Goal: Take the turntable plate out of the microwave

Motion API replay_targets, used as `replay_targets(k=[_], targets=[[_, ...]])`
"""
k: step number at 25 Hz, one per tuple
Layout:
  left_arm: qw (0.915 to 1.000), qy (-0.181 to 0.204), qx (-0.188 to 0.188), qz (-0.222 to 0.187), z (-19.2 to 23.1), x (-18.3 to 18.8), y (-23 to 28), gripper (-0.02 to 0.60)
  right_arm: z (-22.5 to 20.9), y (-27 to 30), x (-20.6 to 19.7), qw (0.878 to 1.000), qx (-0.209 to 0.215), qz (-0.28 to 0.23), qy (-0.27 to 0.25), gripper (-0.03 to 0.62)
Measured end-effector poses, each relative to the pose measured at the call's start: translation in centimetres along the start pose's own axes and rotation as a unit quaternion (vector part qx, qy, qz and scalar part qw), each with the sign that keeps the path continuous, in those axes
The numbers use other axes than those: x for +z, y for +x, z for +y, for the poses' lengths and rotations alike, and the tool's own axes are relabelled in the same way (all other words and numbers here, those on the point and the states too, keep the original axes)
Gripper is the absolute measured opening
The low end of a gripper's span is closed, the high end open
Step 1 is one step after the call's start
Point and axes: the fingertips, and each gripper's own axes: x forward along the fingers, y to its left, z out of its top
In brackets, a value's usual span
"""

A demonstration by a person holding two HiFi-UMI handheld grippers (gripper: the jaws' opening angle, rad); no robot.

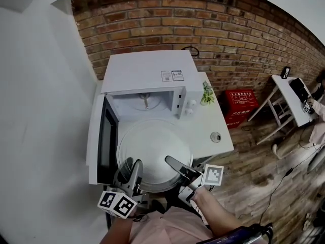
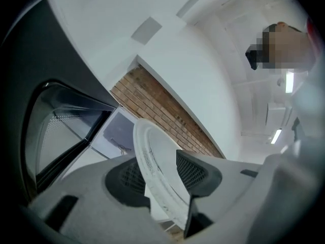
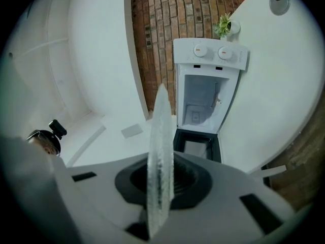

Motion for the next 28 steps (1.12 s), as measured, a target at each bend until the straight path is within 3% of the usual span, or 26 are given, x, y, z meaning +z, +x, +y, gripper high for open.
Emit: replay_targets(k=[28], targets=[[1.0000, -0.004, 0.002, -0.005, 0.63, 0.71, 0.02, 0.170, -0.04, 0.86, -0.08, 1.000, -0.015, 0.003, -0.006, 0.029]])
